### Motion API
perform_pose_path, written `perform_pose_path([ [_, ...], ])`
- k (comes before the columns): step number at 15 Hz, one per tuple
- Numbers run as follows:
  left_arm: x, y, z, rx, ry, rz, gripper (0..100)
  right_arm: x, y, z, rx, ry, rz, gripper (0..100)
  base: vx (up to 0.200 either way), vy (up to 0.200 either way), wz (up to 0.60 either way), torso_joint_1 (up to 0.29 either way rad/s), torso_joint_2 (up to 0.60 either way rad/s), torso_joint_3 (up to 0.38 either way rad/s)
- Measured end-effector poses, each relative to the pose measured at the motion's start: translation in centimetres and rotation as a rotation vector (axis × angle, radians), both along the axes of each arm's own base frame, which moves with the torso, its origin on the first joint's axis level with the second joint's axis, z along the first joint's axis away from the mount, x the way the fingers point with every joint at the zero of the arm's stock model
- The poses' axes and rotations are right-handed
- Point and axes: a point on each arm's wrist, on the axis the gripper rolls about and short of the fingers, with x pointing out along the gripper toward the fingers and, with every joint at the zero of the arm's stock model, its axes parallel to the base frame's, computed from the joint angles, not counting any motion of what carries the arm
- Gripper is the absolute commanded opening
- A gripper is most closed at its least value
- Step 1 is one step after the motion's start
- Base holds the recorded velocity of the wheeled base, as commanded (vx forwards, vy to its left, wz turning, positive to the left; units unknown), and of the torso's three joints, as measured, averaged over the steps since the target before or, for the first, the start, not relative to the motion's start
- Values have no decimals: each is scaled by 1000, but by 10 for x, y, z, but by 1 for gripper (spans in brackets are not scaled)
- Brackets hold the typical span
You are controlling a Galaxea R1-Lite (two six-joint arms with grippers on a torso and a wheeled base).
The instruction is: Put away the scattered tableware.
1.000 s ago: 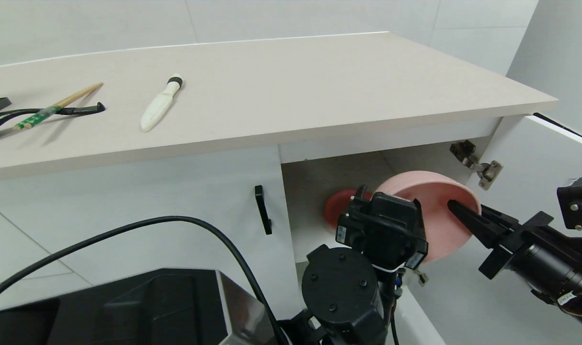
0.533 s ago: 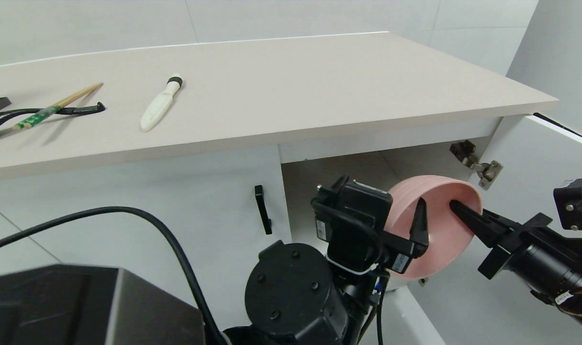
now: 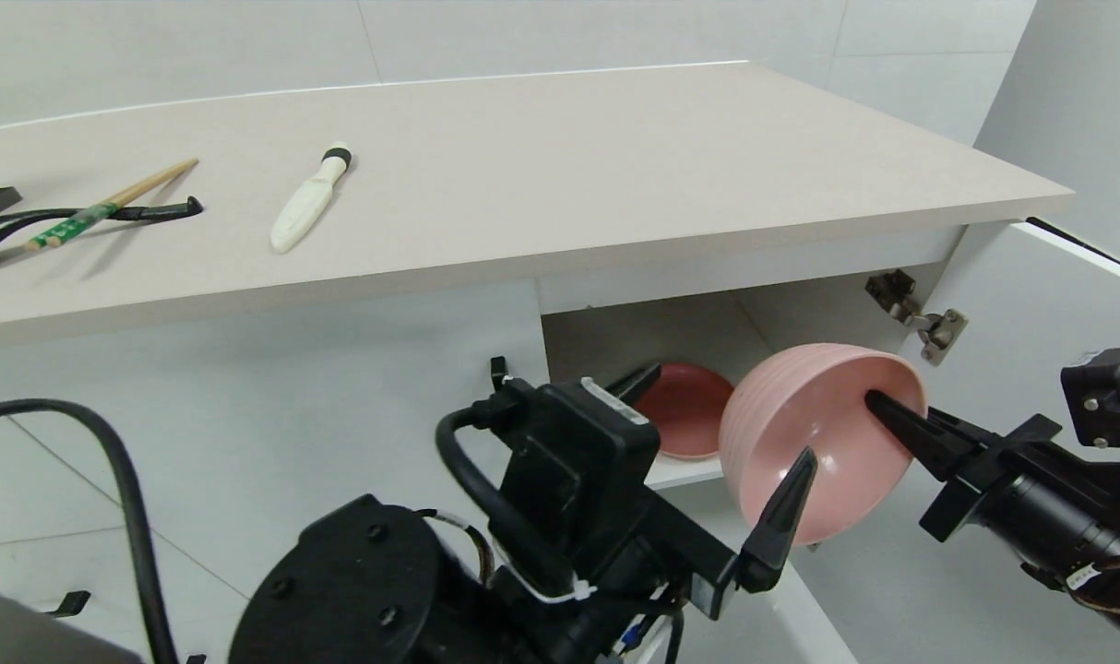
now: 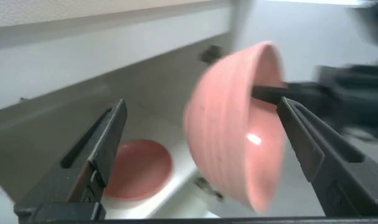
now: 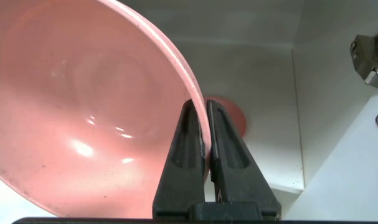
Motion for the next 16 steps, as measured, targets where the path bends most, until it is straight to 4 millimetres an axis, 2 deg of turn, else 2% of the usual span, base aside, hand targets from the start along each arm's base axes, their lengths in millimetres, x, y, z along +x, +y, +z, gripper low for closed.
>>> perform_pose_path([
  [3,-6,30,-3,40,5,-253,100,-1,0,-2,-5,10,0,0,0,0,0,0,0,0],
  [6,-5,79,-16,133,39,-496,100,-2,-1,-4,-8,21,0,0,0,0,0,0,0,0],
  [7,-5,93,-19,149,49,-518,100,-2,-1,-5,-9,25,0,0,0,0,0,0,0,0],
  [11,-15,142,-10,138,12,-443,100,-9,-5,-14,3,82,2,0,0,0,0,0,0,0],
  [14,-35,170,0,102,-34,-362,100,-12,-7,-17,190,199,18,0,0,0,0,0,0,0],
  [16,-50,184,5,85,-47,-292,100,-14,-10,-21,220,242,12,0,0,0,0,0,0,0],
])
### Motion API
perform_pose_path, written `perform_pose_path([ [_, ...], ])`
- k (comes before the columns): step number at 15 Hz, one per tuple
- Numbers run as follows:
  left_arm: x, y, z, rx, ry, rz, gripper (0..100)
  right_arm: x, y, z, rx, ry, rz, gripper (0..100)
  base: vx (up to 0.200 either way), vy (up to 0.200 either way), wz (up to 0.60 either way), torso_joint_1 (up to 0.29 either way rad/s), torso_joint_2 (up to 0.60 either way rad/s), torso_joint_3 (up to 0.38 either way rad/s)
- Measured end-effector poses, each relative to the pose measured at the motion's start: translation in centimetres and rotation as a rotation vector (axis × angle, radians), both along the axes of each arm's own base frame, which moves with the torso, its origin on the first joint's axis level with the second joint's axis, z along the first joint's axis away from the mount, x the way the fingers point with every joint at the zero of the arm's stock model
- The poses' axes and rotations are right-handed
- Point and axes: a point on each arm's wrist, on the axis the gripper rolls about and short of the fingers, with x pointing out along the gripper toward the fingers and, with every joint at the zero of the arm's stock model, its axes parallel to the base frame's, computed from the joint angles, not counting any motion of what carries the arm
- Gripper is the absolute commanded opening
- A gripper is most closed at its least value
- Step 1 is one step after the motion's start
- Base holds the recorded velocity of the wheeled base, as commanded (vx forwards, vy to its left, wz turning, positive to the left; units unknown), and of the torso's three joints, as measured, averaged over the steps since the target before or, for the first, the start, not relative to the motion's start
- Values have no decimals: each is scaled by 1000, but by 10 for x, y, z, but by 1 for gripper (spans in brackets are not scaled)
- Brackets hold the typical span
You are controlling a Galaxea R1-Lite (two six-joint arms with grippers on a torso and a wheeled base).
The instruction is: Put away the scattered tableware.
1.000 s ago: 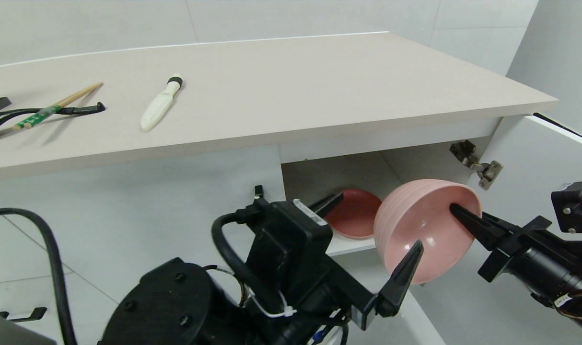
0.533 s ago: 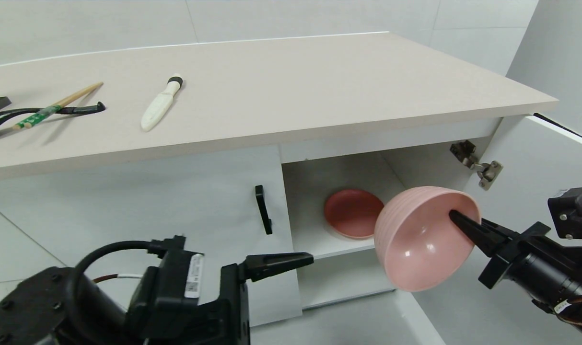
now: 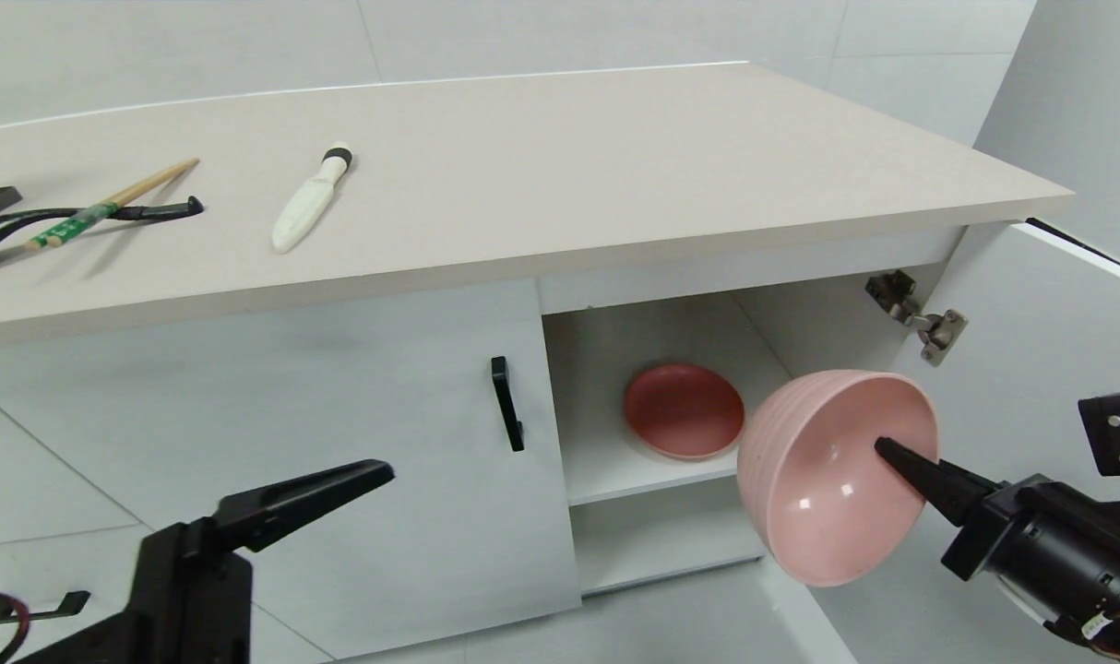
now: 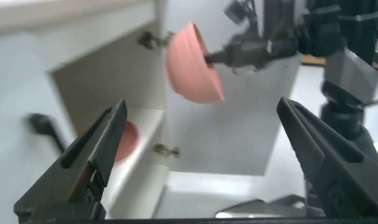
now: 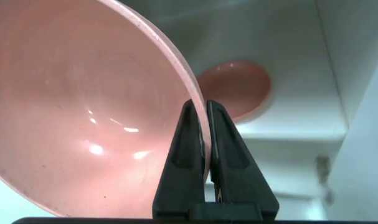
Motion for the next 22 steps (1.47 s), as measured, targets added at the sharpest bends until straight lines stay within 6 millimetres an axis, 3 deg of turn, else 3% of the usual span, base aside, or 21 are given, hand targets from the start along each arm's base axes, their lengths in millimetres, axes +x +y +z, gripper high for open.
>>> perform_pose_path([
  [3,-25,21,3,-17,2,114,100,0,-1,-6,-22,28,-19,0,0,0,0,0,0,0],
  [6,-56,48,-7,-23,36,283,100,13,4,-16,-114,36,-39,0,0,0,0,0,0,0],
  [10,-90,77,-29,-89,67,688,100,38,16,-20,-130,30,-47,0,0,0,0,0,0,0],
  [15,-104,81,-47,-62,84,883,100,57,26,-21,-128,15,-46,0,0,0,0,0,0,0],
  [19,-117,81,-81,86,189,1002,100,96,45,-30,-125,-12,-43,0,0,0,0,0,0,0],
  [22,-122,82,-89,95,191,1090,100,124,57,-37,-131,-20,-45,0,0,0,0,0,0,0],
])
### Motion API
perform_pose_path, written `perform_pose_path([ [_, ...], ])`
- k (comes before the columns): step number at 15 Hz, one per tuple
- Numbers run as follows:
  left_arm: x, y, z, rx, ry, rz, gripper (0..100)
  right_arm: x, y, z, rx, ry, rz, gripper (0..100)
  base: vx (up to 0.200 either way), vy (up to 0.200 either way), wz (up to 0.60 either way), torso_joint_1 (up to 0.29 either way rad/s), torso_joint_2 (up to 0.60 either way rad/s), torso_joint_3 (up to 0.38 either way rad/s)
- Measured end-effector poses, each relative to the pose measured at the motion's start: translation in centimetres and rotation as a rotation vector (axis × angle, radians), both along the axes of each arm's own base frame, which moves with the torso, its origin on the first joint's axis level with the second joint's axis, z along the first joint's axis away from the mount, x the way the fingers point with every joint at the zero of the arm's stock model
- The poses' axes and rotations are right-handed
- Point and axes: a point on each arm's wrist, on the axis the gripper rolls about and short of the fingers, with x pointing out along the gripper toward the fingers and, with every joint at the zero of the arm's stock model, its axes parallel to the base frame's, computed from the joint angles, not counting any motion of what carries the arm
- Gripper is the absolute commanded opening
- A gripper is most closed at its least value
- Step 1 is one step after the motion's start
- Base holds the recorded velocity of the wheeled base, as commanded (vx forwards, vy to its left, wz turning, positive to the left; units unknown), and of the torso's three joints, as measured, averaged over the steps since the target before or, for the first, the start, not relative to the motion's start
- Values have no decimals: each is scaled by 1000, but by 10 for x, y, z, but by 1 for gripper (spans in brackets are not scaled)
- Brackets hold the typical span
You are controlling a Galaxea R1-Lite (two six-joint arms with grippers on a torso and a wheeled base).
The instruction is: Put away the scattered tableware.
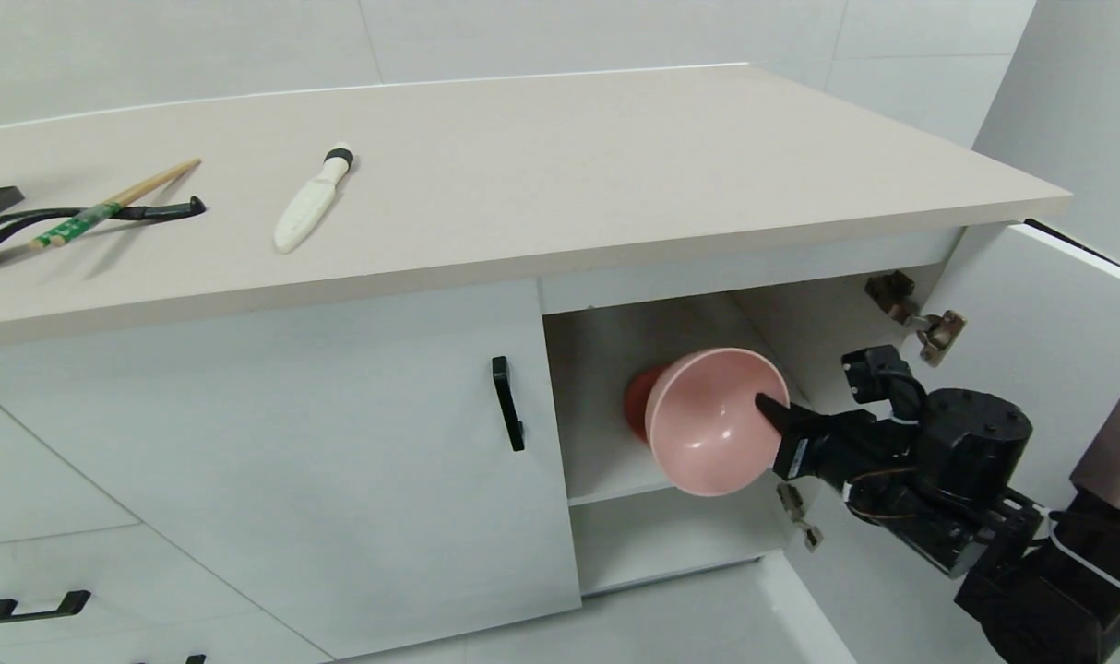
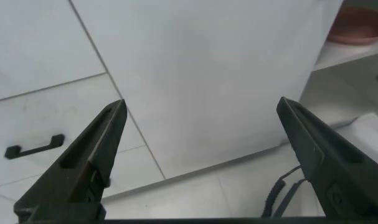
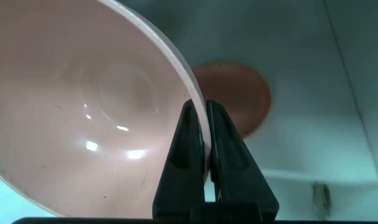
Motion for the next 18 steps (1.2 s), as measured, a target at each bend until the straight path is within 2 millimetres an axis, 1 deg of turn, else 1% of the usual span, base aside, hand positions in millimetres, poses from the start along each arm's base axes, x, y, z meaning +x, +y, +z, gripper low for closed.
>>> perform_pose_path([
  [2,-1,0,-3,-33,8,20,100,13,1,-4,-15,31,-11,0,0,0,0,0,0,0],
  [4,-2,0,-3,-35,4,24,100,31,0,-2,-31,68,-35,0,0,0,0,0,0,0],
  [5,-2,1,-3,-35,3,34,100,37,0,-2,-36,79,-32,0,0,0,0,0,0,0],
  [7,-2,1,-2,-29,-6,50,100,41,1,-3,-38,88,0,0,0,0,0,0,0,0],
  [10,-2,1,-3,-23,1,48,100,47,2,-5,-47,110,0,0,0,0,0,0,0,0],
  [13,-2,1,-3,-56,2,49,100,64,8,-8,-52,123,0,0,0,0,0,0,0,0],
  [15,-2,1,-3,-106,1,60,100,76,12,-14,-61,144,-4,0,0,0,0,0,0,0],
  [18,-2,1,-3,-65,2,61,100,87,10,-22,-74,150,-17,0,0,0,0,0,0,0],
])
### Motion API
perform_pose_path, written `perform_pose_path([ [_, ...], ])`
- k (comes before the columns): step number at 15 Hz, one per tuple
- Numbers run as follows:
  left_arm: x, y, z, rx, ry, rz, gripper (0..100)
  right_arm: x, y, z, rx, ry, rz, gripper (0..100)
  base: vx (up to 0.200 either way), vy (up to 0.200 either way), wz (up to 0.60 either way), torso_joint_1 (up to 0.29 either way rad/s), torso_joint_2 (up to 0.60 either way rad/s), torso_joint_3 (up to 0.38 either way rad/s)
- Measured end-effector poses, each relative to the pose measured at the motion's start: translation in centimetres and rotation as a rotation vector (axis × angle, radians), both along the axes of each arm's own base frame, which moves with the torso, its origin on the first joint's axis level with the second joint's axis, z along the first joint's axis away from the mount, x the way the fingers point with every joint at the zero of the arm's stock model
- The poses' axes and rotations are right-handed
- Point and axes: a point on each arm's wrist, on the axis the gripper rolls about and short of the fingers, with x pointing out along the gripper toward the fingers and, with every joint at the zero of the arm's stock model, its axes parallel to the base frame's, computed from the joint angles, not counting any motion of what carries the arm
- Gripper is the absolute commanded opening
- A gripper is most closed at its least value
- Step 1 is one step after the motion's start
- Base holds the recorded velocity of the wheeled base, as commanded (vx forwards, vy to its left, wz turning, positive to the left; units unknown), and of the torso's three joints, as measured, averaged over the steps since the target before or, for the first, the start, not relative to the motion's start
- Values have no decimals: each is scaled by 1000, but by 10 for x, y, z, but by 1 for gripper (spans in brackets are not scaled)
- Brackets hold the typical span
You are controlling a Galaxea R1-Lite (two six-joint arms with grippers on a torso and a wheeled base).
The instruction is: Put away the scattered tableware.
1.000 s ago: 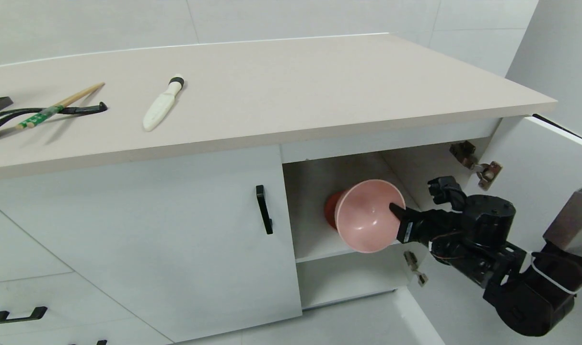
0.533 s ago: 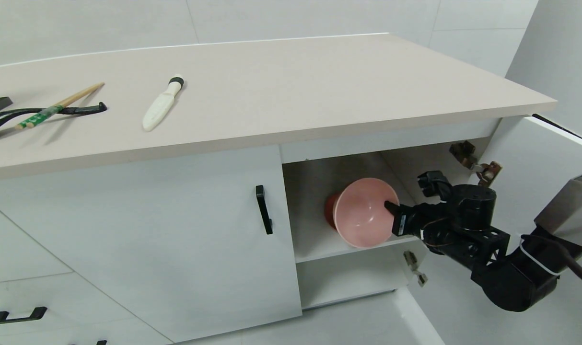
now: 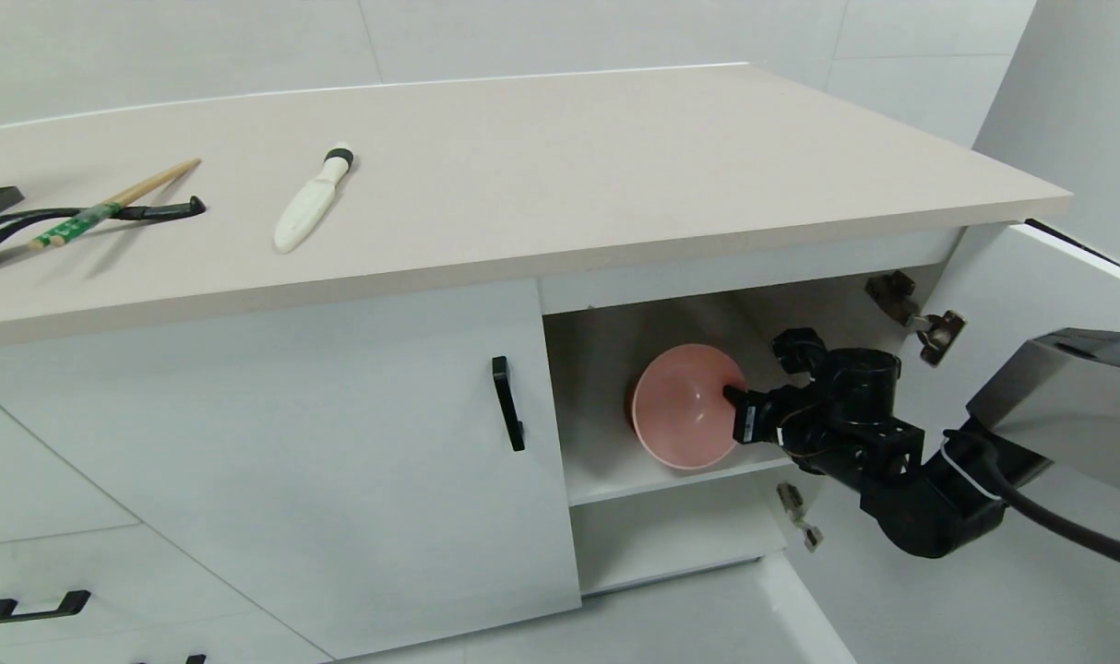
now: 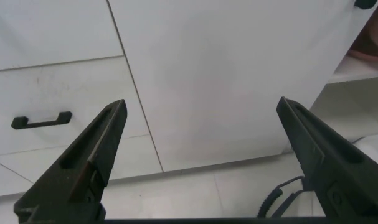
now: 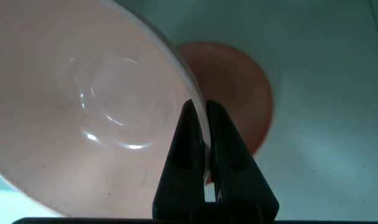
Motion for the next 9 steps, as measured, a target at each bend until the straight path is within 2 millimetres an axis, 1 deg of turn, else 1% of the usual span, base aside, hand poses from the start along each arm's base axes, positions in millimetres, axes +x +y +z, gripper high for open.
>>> perform_pose_path([
  [4,0,0,0,11,1,-1,100,14,-5,-7,-22,13,-22,0,0,0,0,0,0,0],
  [9,0,0,0,11,1,-1,100,19,-4,-13,-25,19,-23,0,0,0,0,0,0,0],
])
